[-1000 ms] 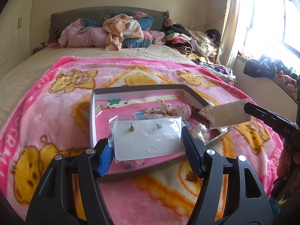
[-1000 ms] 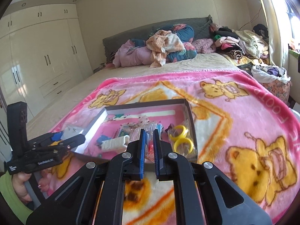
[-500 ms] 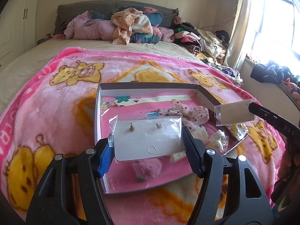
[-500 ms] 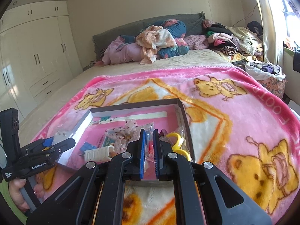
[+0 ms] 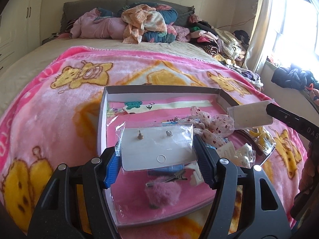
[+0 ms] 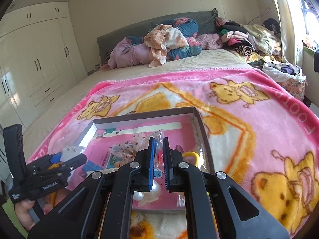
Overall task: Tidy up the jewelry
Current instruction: 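Carry the earring card and white packet into the tray and open both tools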
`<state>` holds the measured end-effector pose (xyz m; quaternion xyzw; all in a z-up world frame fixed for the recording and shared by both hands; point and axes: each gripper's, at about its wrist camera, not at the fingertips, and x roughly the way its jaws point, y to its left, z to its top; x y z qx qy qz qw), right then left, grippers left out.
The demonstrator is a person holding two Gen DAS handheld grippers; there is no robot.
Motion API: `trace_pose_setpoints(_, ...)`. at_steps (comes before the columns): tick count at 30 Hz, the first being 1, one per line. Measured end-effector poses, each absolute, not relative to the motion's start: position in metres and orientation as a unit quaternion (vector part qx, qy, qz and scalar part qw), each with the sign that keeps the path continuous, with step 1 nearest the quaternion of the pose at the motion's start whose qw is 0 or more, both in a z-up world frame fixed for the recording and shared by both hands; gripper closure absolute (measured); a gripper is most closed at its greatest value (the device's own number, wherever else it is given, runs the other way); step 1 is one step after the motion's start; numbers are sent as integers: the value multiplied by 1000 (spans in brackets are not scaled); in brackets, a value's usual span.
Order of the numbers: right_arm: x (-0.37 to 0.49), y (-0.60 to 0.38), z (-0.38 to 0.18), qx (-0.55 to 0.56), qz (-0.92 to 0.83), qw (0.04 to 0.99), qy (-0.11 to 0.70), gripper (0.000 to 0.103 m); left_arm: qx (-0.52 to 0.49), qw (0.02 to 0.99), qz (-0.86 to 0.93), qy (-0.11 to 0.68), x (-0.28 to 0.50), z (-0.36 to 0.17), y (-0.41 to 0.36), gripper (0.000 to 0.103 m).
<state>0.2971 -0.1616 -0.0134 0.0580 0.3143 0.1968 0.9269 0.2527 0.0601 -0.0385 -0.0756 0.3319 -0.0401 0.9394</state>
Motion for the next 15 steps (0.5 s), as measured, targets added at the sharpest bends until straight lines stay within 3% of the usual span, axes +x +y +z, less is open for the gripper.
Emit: trace_pose_setpoints(15, 294, -144, -43, 51, 232, 910, 340, 95, -65, 934, -37, 349, 258, -50, 56, 46)
